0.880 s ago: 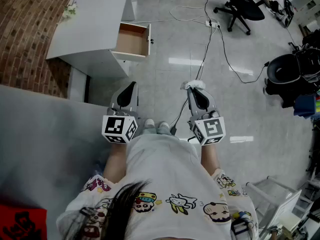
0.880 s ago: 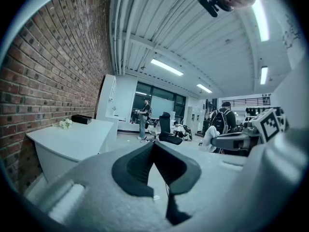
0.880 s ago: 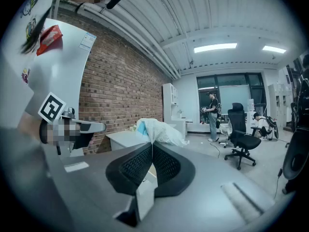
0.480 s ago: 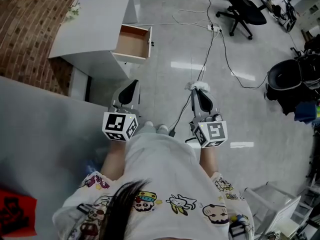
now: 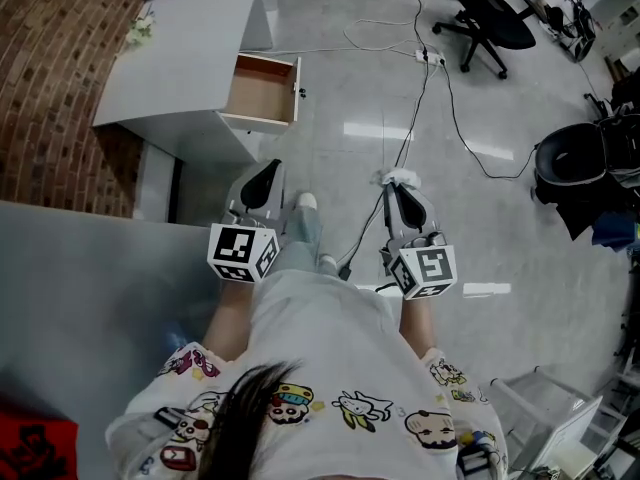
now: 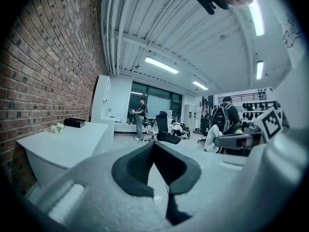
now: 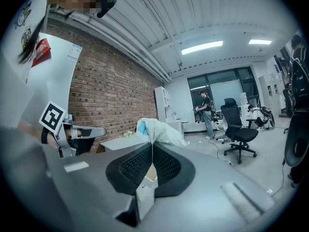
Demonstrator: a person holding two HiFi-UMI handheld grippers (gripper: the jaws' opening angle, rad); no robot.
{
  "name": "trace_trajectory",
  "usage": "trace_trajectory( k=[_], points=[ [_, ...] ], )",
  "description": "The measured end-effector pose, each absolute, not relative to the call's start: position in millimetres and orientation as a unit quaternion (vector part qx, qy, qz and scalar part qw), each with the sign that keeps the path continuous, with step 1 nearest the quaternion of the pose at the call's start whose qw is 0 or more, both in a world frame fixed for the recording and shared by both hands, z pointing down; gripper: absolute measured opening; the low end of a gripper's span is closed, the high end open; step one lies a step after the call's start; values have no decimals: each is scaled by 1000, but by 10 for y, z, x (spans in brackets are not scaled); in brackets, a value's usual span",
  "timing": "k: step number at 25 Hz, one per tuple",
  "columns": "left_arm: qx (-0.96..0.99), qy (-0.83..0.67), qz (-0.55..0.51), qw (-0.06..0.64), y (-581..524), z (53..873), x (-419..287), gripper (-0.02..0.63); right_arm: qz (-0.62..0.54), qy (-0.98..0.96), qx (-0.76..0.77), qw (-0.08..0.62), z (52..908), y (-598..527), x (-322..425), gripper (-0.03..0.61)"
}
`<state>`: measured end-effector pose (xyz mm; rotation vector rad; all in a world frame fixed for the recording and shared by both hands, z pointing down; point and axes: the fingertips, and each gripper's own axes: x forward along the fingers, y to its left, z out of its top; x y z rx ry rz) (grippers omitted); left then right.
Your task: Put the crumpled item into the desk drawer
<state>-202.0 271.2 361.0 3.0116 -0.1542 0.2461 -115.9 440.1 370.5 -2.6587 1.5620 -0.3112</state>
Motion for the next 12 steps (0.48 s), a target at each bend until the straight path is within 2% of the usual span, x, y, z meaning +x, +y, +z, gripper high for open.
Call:
trace_trajectory(
  k=[12],
  points=[
    [991, -75, 89, 71, 1540, 3752, -986, -2, -135, 536, -833, -2, 3901, 3136, -162, 14]
  ],
)
